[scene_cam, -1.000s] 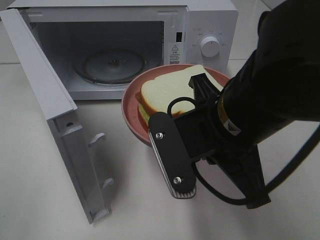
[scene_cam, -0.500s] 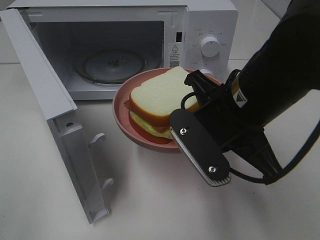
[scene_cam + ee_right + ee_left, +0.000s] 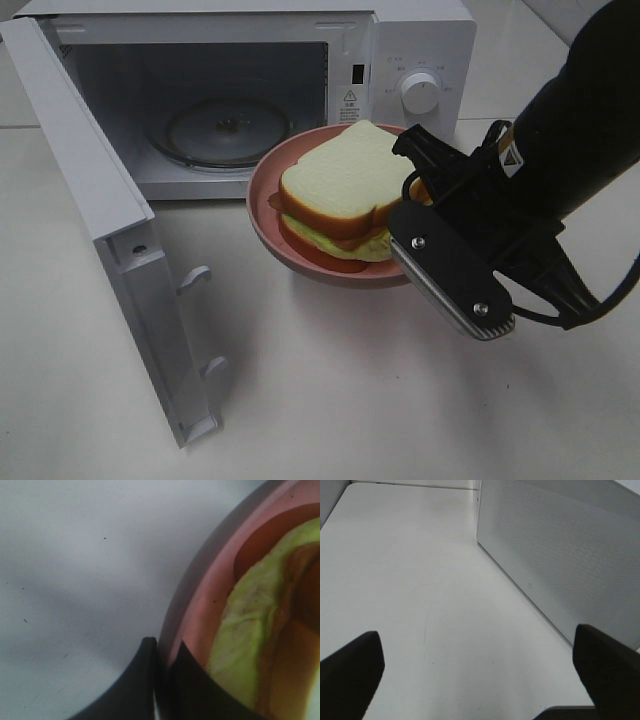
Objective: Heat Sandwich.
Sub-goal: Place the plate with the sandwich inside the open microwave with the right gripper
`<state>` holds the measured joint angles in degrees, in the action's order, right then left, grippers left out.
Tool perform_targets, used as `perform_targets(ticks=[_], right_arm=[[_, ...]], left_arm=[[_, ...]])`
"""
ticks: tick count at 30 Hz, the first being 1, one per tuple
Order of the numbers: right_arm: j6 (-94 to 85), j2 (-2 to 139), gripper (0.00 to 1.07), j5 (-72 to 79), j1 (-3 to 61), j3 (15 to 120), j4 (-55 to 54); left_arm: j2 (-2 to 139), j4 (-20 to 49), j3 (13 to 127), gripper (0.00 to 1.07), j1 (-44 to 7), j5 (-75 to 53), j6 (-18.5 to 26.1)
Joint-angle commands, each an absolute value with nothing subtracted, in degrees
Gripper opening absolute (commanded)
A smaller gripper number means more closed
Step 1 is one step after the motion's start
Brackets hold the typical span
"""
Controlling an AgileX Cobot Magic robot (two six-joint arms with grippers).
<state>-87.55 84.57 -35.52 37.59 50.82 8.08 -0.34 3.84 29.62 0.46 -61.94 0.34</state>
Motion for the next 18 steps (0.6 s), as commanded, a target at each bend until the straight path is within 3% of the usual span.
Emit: perform_targets(ticks=[1, 18], right_arm=[[-90.6, 84.0, 0.00, -32.6, 37.2, 50.8, 6.4], [-90.9, 88.9, 0.00, -22.8, 37.5, 50.9, 6.4]], left_arm=[[-1.3, 3.8, 29.5, 0.97, 0.1, -61.2, 0.3], [-1.3, 3.8, 29.5, 0.97, 0.1, -61.2, 0.4]])
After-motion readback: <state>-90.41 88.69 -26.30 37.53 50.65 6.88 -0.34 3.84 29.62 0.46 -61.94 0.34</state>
